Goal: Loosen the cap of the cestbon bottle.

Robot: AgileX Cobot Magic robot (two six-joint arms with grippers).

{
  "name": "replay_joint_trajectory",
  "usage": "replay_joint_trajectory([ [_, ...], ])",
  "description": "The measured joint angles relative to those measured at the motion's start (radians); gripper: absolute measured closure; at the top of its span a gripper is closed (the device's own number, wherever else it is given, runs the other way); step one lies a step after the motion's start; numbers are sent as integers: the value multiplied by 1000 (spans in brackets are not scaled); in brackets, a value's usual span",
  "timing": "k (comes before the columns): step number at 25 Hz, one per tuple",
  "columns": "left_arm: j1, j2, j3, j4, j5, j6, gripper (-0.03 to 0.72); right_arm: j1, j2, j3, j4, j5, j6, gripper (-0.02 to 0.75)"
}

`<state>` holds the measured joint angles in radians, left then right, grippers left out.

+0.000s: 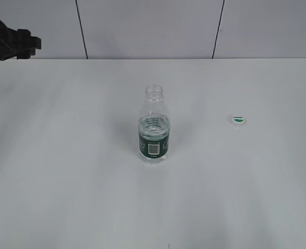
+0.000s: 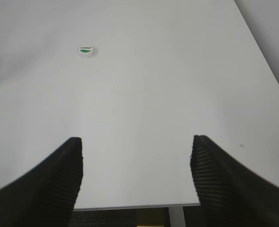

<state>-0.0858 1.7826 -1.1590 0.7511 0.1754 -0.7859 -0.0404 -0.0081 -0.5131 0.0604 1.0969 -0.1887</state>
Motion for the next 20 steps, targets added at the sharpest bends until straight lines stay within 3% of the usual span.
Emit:
replay_joint_trajectory([
  [8, -27, -98, -4, -282, 150, 307, 176, 0, 0, 0, 0, 0, 0, 193],
  [13, -28, -151, -4, -548, 361, 573, 175, 0, 0, 0, 0, 0, 0, 193],
  [16, -19, -189, -4, -638, 509, 631, 175, 0, 0, 0, 0, 0, 0, 193],
  [20, 39, -232, -4, -665, 709, 643, 175, 0, 0, 0, 0, 0, 0, 193],
])
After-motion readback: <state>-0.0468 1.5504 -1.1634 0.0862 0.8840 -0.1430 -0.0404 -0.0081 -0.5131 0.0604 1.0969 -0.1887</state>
